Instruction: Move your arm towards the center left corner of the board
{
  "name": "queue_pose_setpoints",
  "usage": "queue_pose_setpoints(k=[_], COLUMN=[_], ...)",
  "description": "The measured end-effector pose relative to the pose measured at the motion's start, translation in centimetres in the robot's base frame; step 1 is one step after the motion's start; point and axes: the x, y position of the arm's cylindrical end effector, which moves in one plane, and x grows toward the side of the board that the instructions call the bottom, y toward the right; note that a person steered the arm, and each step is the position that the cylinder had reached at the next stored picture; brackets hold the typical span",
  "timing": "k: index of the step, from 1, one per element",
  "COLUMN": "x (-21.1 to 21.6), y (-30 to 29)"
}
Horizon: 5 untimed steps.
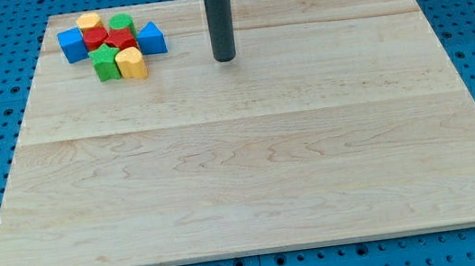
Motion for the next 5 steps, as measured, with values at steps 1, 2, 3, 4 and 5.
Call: queue_pose_setpoints(k=[1, 2, 3, 4, 5], x=[0.0, 0.0, 0.9, 5.1, 8.5], y=[0.0, 0.5, 0.8, 0.8, -3.2])
